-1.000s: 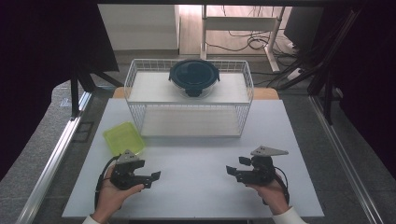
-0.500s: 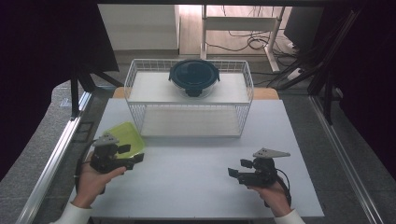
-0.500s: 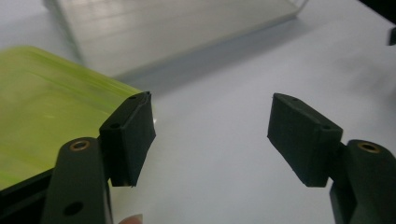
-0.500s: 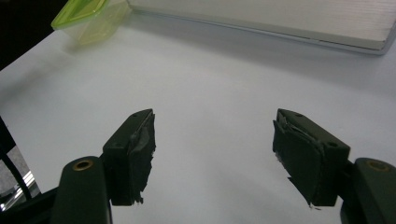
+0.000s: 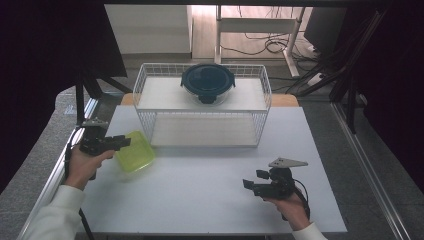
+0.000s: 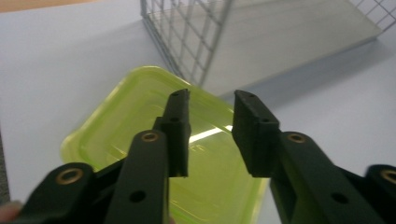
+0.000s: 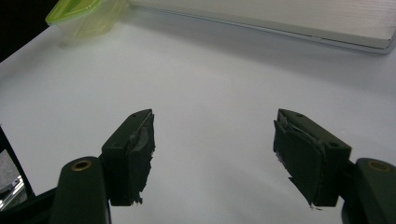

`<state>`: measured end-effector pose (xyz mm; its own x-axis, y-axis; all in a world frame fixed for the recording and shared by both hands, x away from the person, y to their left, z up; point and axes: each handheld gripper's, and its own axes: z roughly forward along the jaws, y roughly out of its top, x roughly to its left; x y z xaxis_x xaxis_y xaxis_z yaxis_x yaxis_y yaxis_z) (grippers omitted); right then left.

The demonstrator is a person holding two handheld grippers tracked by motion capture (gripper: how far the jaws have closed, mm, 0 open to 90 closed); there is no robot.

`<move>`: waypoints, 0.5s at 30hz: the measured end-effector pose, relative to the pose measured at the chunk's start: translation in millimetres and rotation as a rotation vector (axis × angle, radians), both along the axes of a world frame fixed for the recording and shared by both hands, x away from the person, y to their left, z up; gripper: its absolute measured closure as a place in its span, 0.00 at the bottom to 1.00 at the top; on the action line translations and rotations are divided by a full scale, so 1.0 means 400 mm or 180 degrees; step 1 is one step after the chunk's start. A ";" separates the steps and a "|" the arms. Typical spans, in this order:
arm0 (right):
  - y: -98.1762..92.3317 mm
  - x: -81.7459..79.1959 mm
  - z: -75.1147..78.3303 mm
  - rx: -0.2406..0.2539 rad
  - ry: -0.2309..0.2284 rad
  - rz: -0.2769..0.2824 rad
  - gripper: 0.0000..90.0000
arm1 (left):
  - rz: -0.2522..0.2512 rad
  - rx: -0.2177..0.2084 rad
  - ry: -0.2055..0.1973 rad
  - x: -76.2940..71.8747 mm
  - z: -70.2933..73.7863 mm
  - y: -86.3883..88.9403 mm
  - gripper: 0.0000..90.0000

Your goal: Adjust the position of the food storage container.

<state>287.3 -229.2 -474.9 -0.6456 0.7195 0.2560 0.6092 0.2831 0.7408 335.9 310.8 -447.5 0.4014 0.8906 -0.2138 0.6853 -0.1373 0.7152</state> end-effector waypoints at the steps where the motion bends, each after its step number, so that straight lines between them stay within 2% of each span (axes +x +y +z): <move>1: -0.001 0.000 0.000 -0.0002 -0.0001 -0.0001 0.32 | 0.0003 0.0029 0.0019 0.015 -0.004 0.013 0.77; 4: -0.003 0.001 -0.002 -0.0007 0.0012 -0.0012 0.32 | 0.0034 0.0007 0.0087 0.046 -0.012 0.035 0.81; 6: -0.005 0.003 -0.004 -0.0012 0.0023 -0.0023 0.32 | 0.0098 0.0060 0.0155 0.070 -0.020 0.044 0.85; 7: -0.007 0.004 -0.005 -0.0010 0.0032 -0.0031 0.32 | 0.0147 0.0146 0.0202 0.085 -0.025 0.048 0.89; 8: -0.008 0.006 -0.007 -0.0012 0.0034 -0.0037 0.32 | 0.0188 0.0173 0.0235 0.094 -0.027 0.049 0.93; 10: -0.009 0.007 -0.008 -0.0016 0.0044 -0.0044 0.31 | 0.0335 0.0128 0.0316 0.114 -0.033 0.057 1.00; 12: -0.009 0.008 -0.009 -0.0017 0.0047 -0.0048 0.31 | 0.0441 0.0124 0.0358 0.132 -0.037 0.062 1.00; 15: -0.010 0.008 -0.010 -0.0001 0.0072 -0.0041 0.31 | 0.0485 0.0403 0.0443 0.160 -0.053 0.066 1.00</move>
<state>290.4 -233.1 -479.0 -0.6304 0.7277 0.2702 0.6293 0.2754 0.7267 400.0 337.0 -468.7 0.2350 0.9618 -0.1405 0.7957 -0.1074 0.5961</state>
